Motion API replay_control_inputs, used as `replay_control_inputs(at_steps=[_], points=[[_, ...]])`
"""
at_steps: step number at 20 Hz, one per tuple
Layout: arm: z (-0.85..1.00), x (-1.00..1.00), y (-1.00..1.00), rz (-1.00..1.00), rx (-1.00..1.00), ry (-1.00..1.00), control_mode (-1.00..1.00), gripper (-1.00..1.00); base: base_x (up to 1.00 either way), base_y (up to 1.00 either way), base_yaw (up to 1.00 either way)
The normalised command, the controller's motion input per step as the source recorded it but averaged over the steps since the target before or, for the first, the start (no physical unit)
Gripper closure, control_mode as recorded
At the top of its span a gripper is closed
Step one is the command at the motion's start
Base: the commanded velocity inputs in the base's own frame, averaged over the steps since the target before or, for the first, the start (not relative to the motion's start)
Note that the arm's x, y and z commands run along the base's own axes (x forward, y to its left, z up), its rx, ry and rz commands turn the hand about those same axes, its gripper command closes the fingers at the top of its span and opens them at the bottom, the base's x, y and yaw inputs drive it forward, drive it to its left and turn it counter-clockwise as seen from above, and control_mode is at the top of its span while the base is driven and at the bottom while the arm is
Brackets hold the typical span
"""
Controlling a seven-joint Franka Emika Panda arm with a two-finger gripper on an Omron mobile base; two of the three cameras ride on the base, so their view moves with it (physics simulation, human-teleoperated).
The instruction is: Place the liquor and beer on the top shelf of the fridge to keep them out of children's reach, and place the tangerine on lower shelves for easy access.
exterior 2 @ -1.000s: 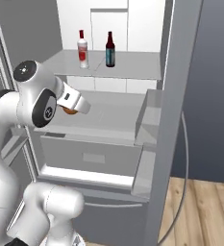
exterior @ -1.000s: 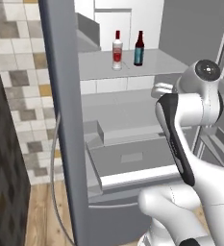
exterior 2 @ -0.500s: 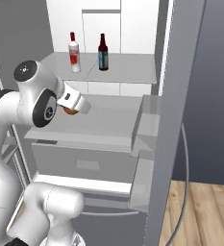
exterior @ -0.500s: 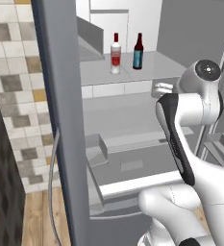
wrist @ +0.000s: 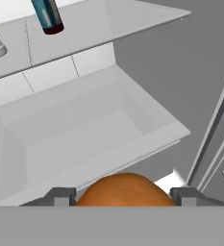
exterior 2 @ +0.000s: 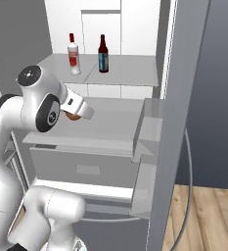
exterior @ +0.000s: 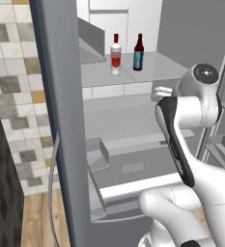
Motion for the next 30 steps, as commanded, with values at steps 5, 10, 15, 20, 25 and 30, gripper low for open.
replay_control_inputs(at_steps=[5,10,15,20,25,30], points=[[-0.54,0.26,-0.03,0.0,0.0,0.0,-1.0,1.0,0.0,0.0,0.0],[-0.57,0.48,0.01,0.05,0.0,0.01,-1.0,1.0,0.0,0.0,0.0],[-0.51,0.67,0.07,0.08,0.0,0.11,-1.0,1.0,0.0,0.0,0.0],[-0.47,0.76,0.01,0.08,0.0,0.19,-1.0,1.0,0.0,0.0,0.0],[-0.51,0.77,0.0,0.08,0.0,0.14,-1.0,1.0,0.0,0.0,0.0],[-0.39,0.66,0.01,0.07,0.0,0.09,-1.0,1.0,0.0,0.0,0.0]])
